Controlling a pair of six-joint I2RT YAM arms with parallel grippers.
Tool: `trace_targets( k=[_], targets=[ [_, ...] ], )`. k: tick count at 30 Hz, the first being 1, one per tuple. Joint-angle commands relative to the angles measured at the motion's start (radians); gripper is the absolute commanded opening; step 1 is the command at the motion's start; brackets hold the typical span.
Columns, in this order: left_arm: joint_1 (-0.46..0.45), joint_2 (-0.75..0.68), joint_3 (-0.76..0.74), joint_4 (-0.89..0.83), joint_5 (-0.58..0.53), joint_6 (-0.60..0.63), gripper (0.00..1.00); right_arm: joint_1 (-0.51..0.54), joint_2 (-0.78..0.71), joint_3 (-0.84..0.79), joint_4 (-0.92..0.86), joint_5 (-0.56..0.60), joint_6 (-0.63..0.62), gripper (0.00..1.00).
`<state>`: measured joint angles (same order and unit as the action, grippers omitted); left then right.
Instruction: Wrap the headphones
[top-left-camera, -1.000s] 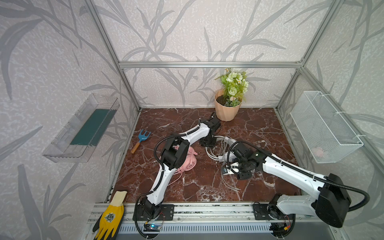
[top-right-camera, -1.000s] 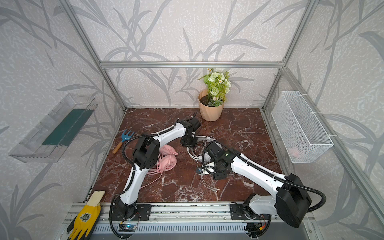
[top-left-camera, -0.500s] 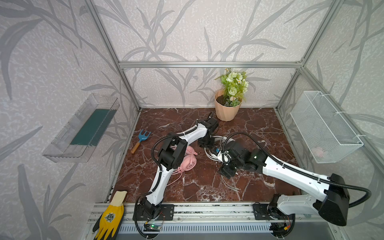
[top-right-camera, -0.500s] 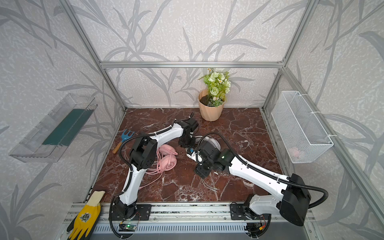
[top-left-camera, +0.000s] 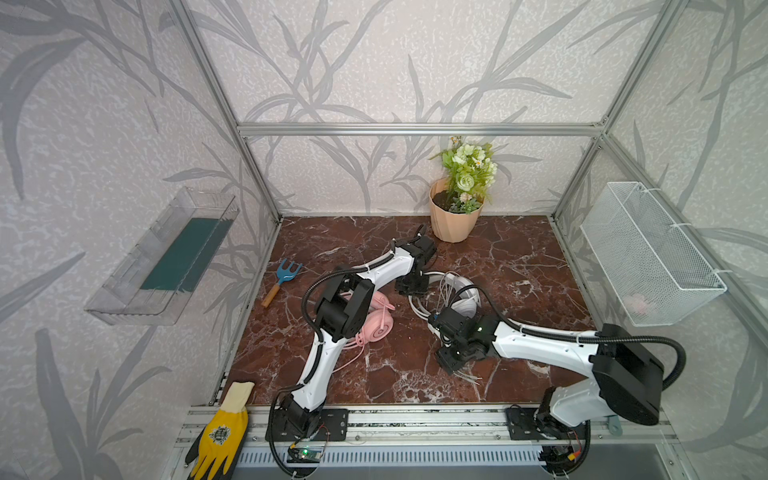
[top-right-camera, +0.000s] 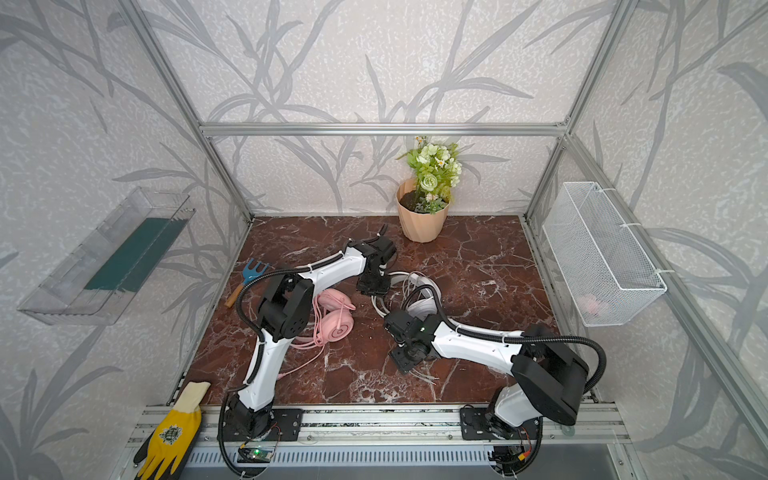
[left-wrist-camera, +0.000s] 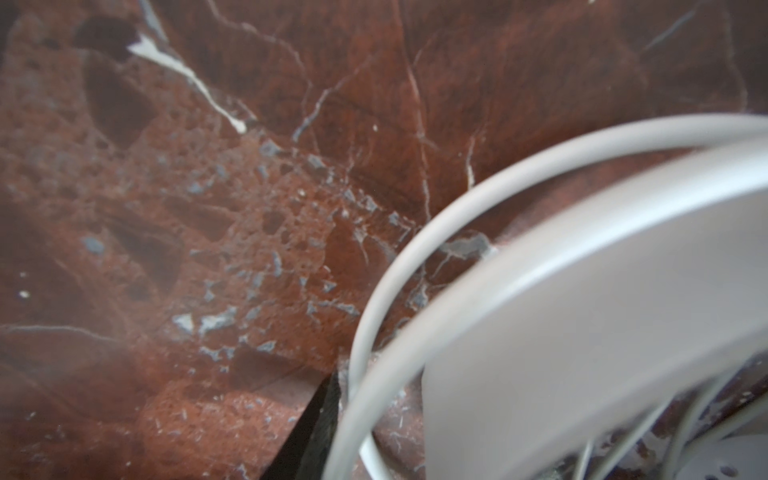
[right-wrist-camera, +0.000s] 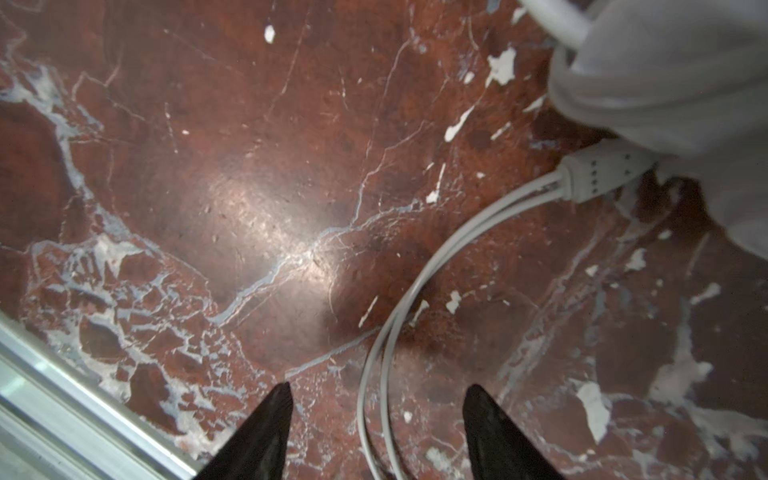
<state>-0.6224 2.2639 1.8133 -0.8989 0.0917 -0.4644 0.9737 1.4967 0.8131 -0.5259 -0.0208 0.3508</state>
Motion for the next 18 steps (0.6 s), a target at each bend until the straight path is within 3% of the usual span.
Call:
trace_targets(
  k=[1, 5, 13, 16, 18],
  targets=[
    [0.003, -0.035, -0.025, -0.014, -0.004, 0.001, 0.38, 0.004, 0.051, 0.022, 0.05, -0.015, 0.035, 0.62],
    [0.003, -0.035, -0.026, -0.014, -0.005, 0.002, 0.38, 0.004, 0.118, 0.037, 0.013, -0.023, 0.057, 0.52],
    [0.003, -0.033, -0.024, -0.013, 0.01, 0.007, 0.38, 0.023, 0.127, 0.058, -0.094, 0.035, -0.016, 0.09],
    [0.001, -0.033, -0.023, -0.011, 0.015, 0.013, 0.38, 0.023, 0.105, 0.096, -0.183, 0.061, -0.093, 0.0],
    [-0.002, -0.035, -0.02, -0.012, 0.017, 0.017, 0.38, 0.025, 0.089, 0.135, -0.258, 0.076, -0.163, 0.0]
  ],
)
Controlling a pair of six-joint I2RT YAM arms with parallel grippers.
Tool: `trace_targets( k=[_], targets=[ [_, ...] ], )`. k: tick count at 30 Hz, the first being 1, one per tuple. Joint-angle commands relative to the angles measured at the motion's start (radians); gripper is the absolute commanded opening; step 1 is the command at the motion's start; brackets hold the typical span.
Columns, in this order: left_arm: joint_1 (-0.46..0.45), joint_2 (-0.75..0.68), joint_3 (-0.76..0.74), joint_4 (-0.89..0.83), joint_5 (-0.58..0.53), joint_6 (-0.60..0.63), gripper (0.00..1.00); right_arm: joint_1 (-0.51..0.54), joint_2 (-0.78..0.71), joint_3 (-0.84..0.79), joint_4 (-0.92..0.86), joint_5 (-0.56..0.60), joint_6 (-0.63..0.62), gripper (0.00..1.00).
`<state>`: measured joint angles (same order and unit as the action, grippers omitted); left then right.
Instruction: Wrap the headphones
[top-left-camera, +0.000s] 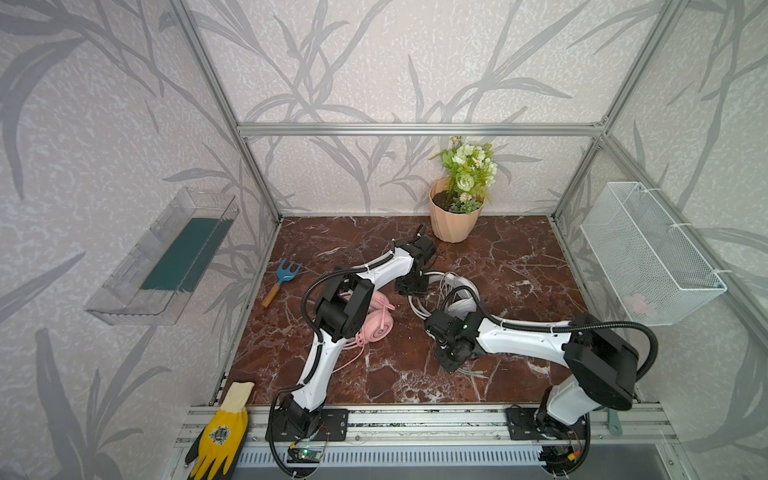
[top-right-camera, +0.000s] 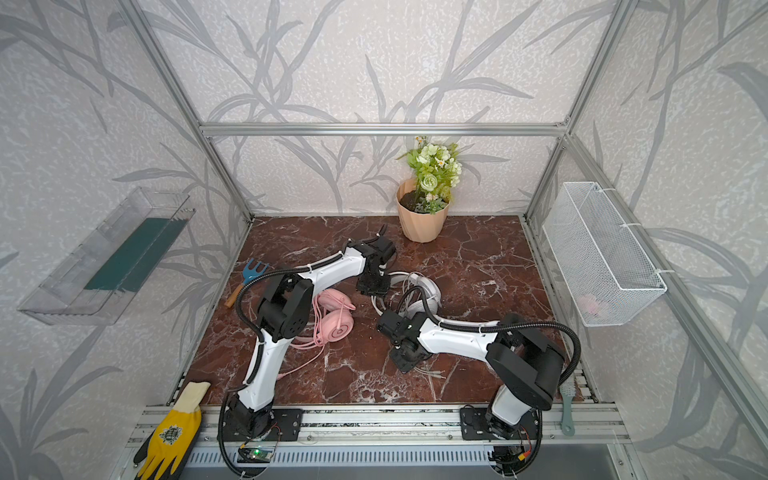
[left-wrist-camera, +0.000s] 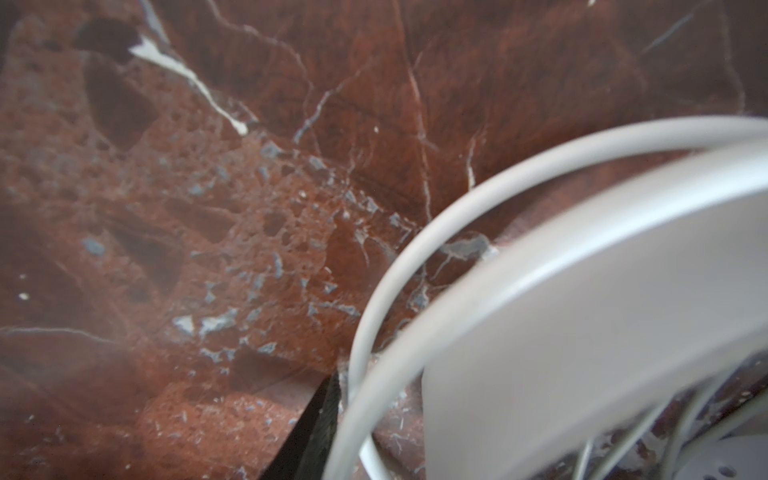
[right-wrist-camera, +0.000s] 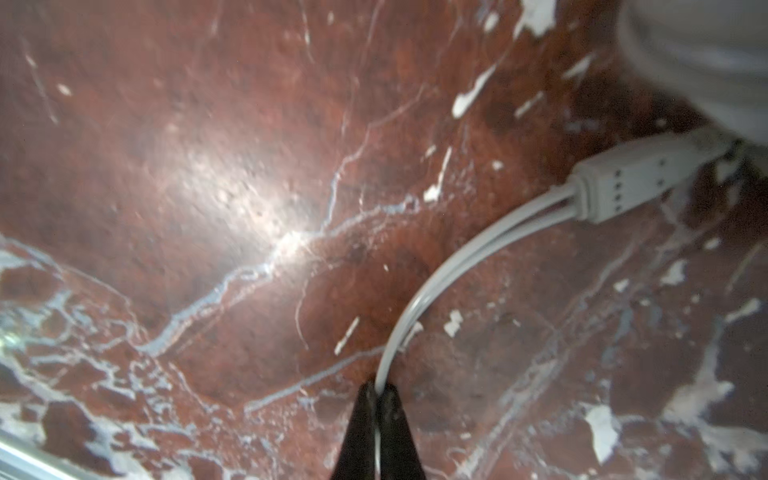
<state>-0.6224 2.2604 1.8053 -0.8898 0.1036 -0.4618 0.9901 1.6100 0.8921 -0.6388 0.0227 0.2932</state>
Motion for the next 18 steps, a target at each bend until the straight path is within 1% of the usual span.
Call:
trace_targets(
  k=[1, 2, 4, 5, 7, 10, 14, 16, 18],
  targets=[
    [-0.003, -0.032, -0.009, -0.021, 0.006, 0.016, 0.38, 0.009, -0.029, 0.08, -0.185, 0.037, -0.144, 0.0],
    [-0.006, -0.032, -0.008, -0.021, 0.004, 0.018, 0.38, 0.008, -0.033, 0.101, -0.21, 0.041, -0.153, 0.0],
    [-0.008, -0.033, 0.0, -0.022, 0.004, 0.025, 0.38, 0.016, -0.04, 0.168, -0.266, 0.024, -0.238, 0.0],
    [-0.008, -0.031, 0.003, -0.027, 0.003, 0.027, 0.38, 0.018, -0.033, 0.203, -0.301, 0.028, -0.257, 0.0],
    [-0.008, -0.03, 0.006, -0.029, 0.0, 0.031, 0.38, 0.018, 0.004, 0.301, -0.408, 0.04, -0.324, 0.0],
    [-0.011, -0.031, 0.01, -0.027, 0.004, 0.042, 0.38, 0.019, 0.057, 0.382, -0.531, 0.059, -0.43, 0.0],
    [-0.014, -0.038, 0.011, -0.014, 0.02, 0.059, 0.38, 0.02, 0.083, 0.398, -0.617, 0.152, -0.58, 0.0],
    [-0.016, -0.041, 0.012, -0.01, 0.024, 0.07, 0.38, 0.02, 0.057, 0.379, -0.607, 0.203, -0.666, 0.0],
    [-0.017, -0.044, 0.013, -0.009, 0.026, 0.082, 0.38, 0.021, 0.011, 0.359, -0.577, 0.21, -0.768, 0.0]
  ],
)
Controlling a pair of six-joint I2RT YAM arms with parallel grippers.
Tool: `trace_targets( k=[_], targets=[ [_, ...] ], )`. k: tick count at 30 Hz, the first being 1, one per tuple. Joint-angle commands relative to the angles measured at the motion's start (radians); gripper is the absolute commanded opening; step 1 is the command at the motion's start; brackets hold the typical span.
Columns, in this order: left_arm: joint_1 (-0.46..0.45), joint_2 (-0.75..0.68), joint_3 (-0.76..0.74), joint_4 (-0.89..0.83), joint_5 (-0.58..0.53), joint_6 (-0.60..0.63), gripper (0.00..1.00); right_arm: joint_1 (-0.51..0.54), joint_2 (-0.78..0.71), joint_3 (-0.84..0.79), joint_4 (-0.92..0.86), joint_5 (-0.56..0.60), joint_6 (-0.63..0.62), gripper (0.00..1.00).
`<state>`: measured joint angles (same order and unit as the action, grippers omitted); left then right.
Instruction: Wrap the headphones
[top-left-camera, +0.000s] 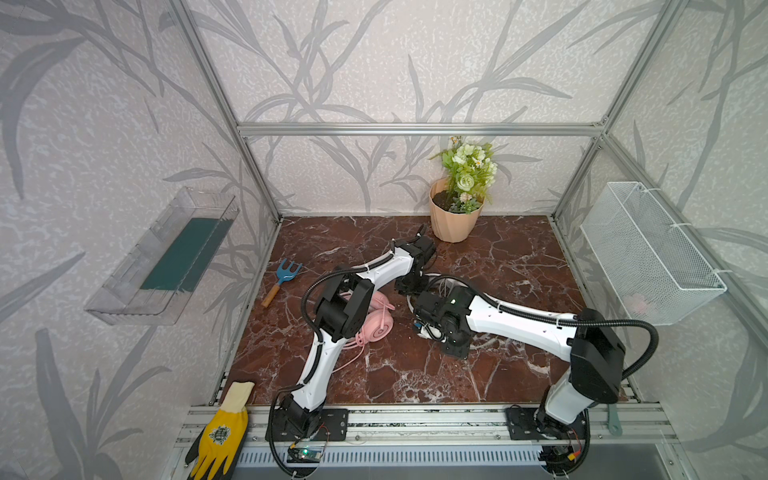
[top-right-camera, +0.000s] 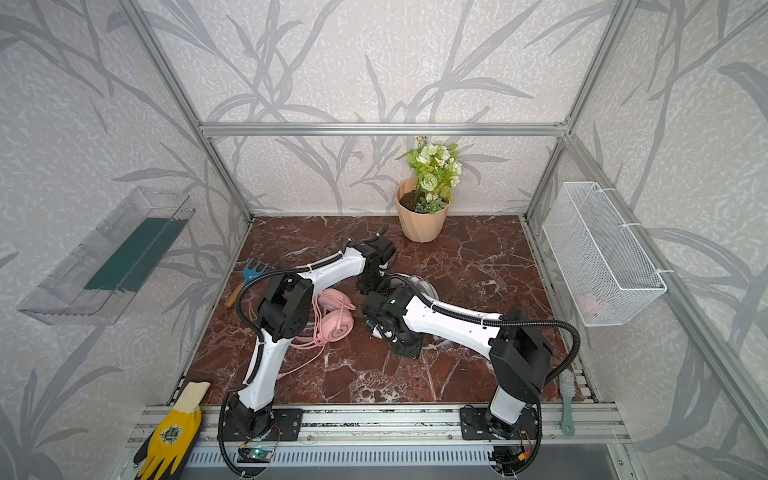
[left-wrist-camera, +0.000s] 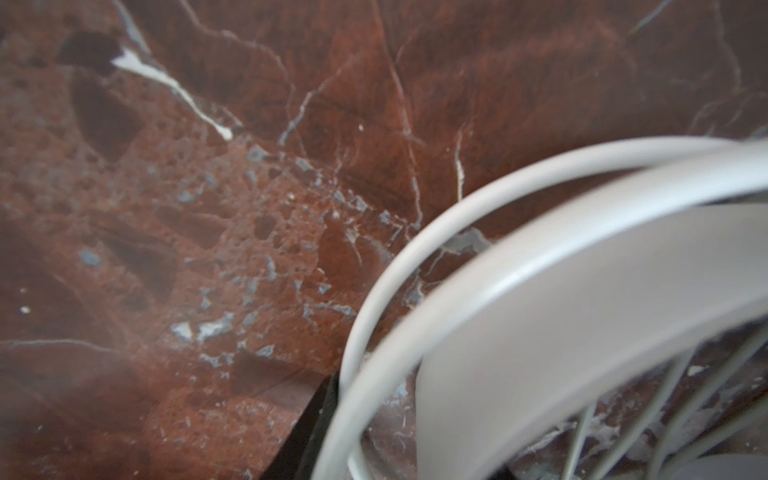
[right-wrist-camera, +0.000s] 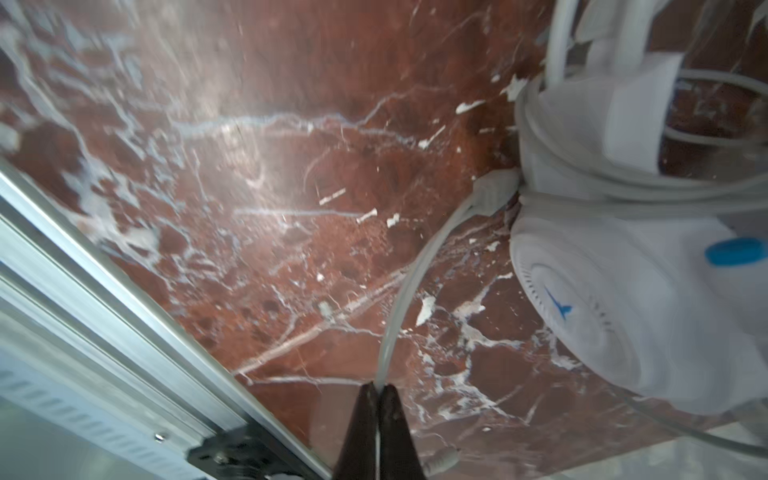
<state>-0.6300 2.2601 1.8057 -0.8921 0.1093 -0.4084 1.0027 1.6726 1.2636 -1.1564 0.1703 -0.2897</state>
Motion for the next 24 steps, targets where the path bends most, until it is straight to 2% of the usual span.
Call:
trace_targets(
  k=[1, 10, 19, 24],
  targets=[
    [-0.01, -0.044, 0.013, -0.008, 0.024, 0.034, 0.38, 0.008, -0.081, -0.022, -0.035, 0.068, -0.242, 0.0],
    [-0.024, -0.048, 0.03, -0.003, 0.063, 0.067, 0.38, 0.007, -0.276, -0.124, 0.157, 0.116, -0.822, 0.0],
    [-0.052, -0.033, 0.075, 0.002, 0.076, 0.063, 0.38, -0.016, -0.311, -0.129, 0.22, 0.081, -1.073, 0.0],
    [-0.057, -0.027, 0.09, 0.002, 0.083, 0.068, 0.38, -0.073, -0.305, -0.142, 0.303, 0.023, -1.144, 0.0]
  ],
)
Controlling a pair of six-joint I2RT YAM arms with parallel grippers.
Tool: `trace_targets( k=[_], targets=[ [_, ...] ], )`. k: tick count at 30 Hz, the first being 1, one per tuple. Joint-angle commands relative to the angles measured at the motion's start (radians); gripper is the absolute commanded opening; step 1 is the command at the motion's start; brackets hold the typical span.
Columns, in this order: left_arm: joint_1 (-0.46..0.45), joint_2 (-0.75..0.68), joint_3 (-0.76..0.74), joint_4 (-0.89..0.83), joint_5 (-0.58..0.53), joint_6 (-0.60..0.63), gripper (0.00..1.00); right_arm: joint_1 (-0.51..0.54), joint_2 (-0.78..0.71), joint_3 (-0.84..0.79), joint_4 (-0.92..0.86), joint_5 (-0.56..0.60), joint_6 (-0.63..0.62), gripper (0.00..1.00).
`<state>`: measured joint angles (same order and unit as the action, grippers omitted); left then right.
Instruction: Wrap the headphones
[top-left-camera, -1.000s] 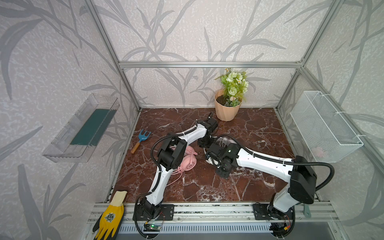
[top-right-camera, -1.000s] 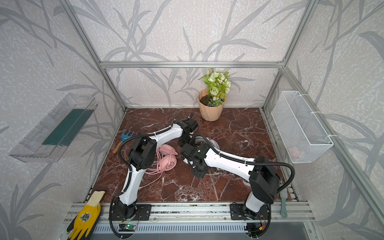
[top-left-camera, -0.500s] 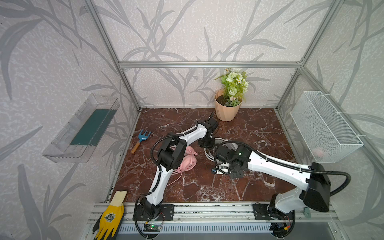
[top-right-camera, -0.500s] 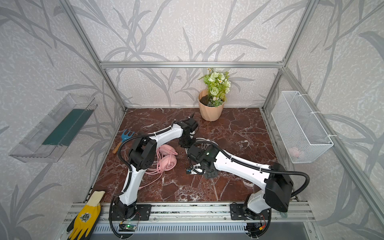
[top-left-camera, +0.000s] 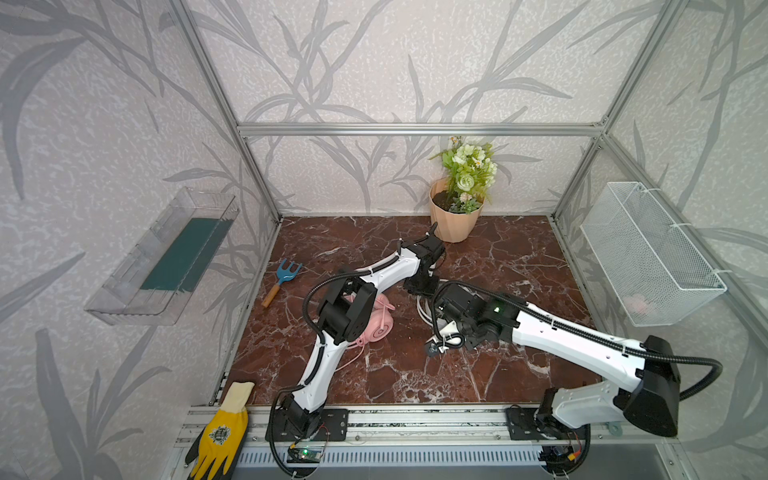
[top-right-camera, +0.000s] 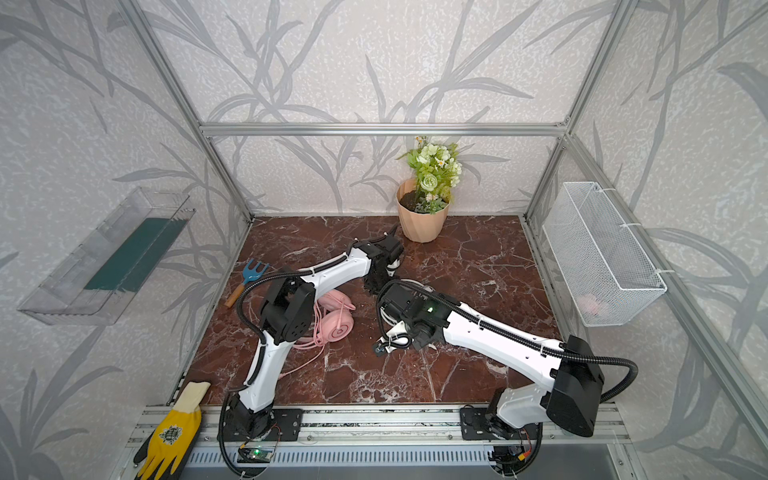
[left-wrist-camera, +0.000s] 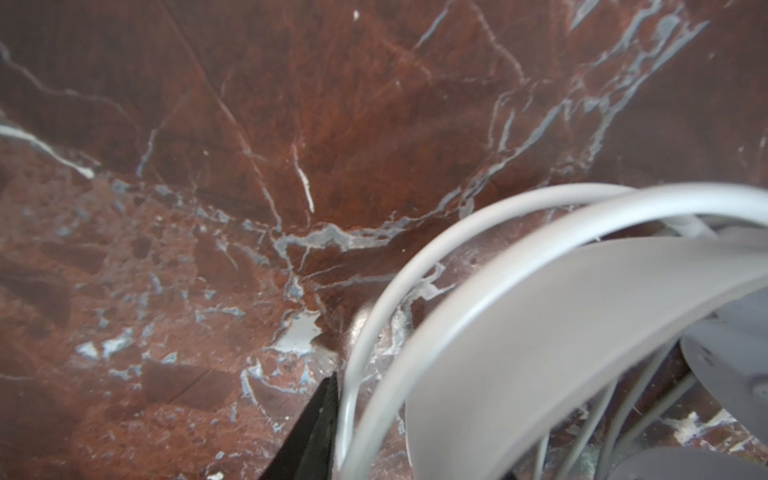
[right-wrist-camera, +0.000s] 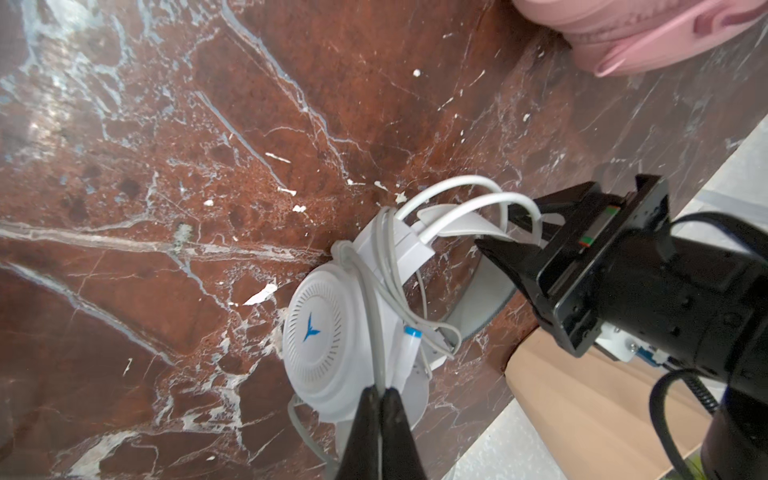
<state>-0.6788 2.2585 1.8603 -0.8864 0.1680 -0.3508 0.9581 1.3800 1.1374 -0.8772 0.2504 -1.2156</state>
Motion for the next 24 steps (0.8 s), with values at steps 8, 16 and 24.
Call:
trace_targets(
  k=[8, 16, 24],
  targets=[
    [-0.008, -0.03, 0.008, 0.007, 0.035, 0.019, 0.37, -0.134, 0.026, -0.097, 0.255, -0.185, -0.288, 0.0],
    [-0.004, -0.019, 0.006, 0.0, 0.041, 0.027, 0.37, -0.227, 0.115, -0.057, 0.311, -0.293, -0.286, 0.0],
    [0.005, -0.001, 0.009, -0.003, 0.054, 0.007, 0.37, -0.273, 0.194, -0.026, 0.291, -0.322, -0.227, 0.01]
  ],
)
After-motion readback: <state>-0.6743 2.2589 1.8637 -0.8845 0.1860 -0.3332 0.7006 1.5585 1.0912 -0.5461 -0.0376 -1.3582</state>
